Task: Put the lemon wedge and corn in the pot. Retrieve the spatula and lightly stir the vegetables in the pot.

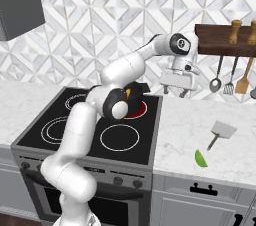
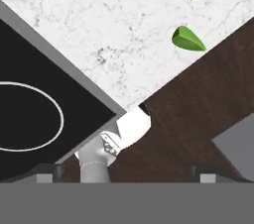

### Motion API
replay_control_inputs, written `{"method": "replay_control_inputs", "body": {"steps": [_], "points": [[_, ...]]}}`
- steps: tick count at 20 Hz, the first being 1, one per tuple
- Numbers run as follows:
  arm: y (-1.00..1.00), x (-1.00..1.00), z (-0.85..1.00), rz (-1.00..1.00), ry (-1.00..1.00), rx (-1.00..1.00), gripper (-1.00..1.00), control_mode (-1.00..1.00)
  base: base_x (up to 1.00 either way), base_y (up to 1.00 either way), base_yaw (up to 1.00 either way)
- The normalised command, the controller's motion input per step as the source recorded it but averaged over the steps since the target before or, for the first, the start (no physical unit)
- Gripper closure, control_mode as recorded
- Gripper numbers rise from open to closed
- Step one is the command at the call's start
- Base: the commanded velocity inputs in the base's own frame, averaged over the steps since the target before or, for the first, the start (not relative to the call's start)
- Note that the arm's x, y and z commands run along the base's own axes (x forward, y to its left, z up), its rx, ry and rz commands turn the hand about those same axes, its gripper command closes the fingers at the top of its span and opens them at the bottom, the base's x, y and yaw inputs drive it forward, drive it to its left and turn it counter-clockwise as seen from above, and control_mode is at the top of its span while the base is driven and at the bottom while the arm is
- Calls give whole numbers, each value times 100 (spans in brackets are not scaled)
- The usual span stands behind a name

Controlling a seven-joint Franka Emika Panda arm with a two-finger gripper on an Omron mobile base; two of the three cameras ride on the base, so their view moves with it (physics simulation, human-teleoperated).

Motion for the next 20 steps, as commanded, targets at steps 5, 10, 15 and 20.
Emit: {"method": "replay_control_inputs", "body": {"steps": [5,10,15,20], "points": [[-80,-100,-67,-2,6,0,-100,-100,0,0,0],[-65,-100,-59,0,3,0,-100,-100,0,0,0],[-34,-100,-51,0,-1,0,-100,-100,0,0,0],[0,-100,-25,0,-25,-2,-100,-100,0,0,0]]}}
